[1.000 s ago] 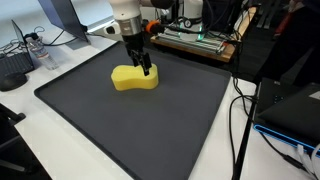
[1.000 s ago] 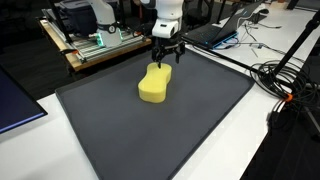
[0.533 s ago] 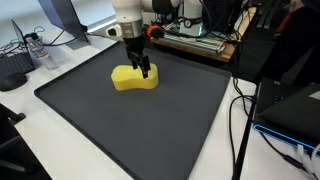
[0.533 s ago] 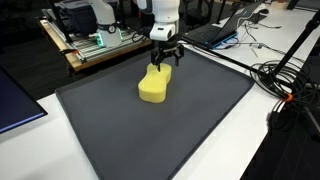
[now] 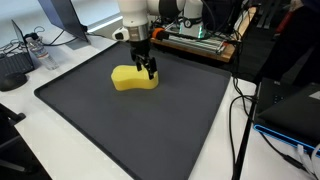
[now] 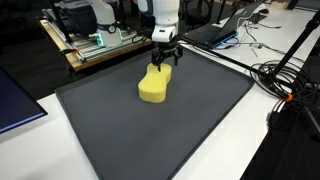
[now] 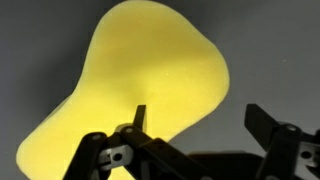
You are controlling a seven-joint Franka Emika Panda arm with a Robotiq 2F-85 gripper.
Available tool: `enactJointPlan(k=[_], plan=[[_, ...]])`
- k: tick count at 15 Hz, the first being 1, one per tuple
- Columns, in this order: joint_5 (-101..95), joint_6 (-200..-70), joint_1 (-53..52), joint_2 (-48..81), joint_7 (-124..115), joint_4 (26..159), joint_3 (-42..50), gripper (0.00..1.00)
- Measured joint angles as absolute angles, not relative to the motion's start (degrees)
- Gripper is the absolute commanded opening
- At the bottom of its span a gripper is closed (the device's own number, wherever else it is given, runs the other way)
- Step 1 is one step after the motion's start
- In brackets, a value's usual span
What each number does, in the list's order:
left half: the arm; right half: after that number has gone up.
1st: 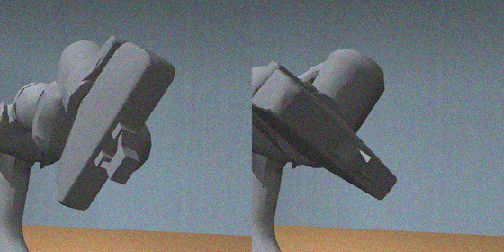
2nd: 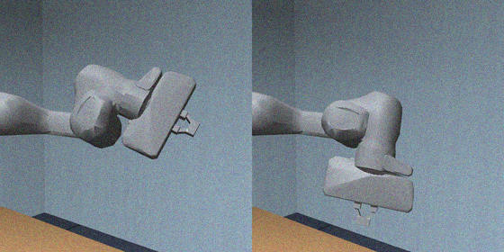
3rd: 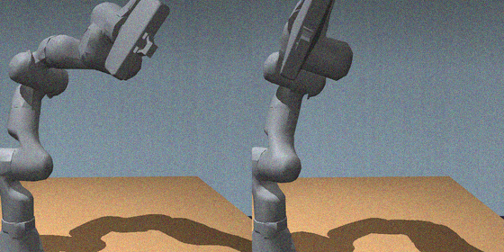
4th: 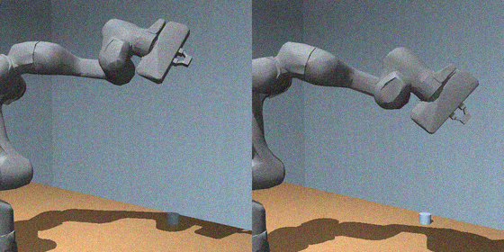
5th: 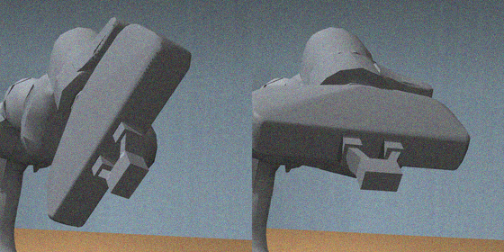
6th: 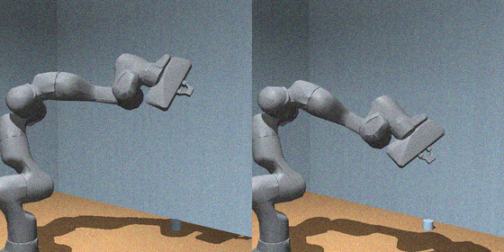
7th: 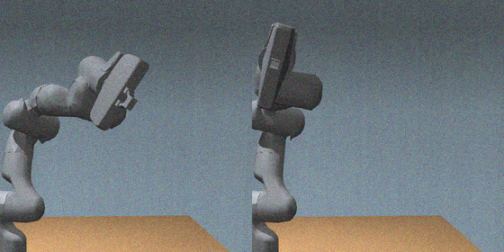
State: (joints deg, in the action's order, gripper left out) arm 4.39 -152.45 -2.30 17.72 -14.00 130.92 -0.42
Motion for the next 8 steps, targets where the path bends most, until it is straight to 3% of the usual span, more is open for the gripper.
enactJointPlan(k=[8], plan=[[-2.5, -168.66, -4.3, 17.69, -9.01, 139.29, 0.45, 1.0]])
